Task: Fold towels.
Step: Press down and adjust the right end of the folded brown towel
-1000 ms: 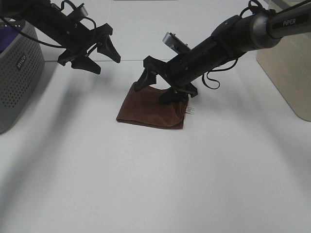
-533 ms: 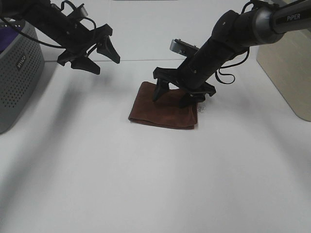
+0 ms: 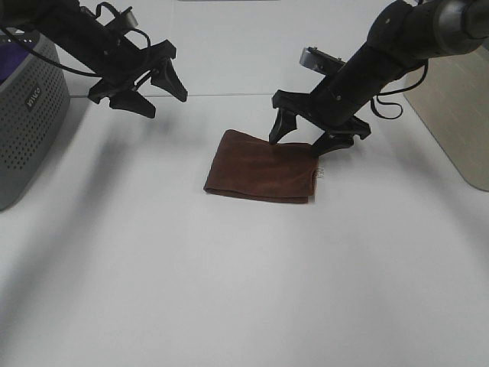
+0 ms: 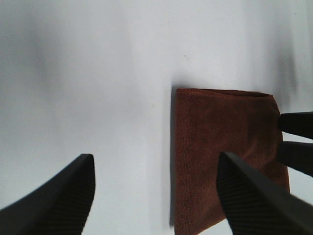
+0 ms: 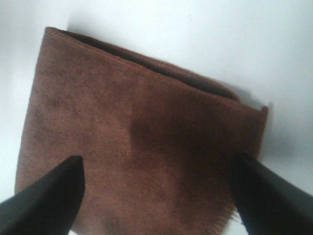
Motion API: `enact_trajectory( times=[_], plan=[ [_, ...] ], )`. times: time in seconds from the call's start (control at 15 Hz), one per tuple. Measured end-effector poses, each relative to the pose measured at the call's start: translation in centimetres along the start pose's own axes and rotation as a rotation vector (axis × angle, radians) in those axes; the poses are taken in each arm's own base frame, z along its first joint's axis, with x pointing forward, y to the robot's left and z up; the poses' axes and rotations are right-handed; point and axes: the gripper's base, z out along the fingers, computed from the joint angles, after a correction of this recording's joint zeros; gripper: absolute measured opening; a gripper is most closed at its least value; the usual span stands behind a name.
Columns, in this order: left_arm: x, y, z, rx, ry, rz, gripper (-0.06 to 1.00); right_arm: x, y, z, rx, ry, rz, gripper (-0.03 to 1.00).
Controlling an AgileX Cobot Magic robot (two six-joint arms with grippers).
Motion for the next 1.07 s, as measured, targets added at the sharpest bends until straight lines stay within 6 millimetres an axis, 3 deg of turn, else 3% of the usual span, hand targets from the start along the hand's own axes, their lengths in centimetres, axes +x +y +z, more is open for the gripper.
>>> enact_trajectory(
  times=[0.4, 0.6, 0.8, 1.07],
  plan=[
    [0.1, 0.0, 0.0, 0.000, 0.008, 0.001, 0.67, -0.3, -3.4, -1.3, 0.039, 0.018, 0.048, 0.78],
    [0.2, -0.9, -1.2, 0.012, 0.031, 0.017, 0.67, 0.1, -3.2, -4.2, 0.076, 0.077, -0.005, 0.78],
    [0.0, -4.3, -6.1, 0.038, 0.004, 0.082, 0.67, 1.1, -1.1, -9.3, 0.077, 0.133, -0.065, 0.78],
    [1.1, -8.9, -15.3, -0.073, -0.088, 0.254, 0.67, 2.8, 1.5, -16.0, 0.097, 0.141, -0.119, 0.78]
  ],
)
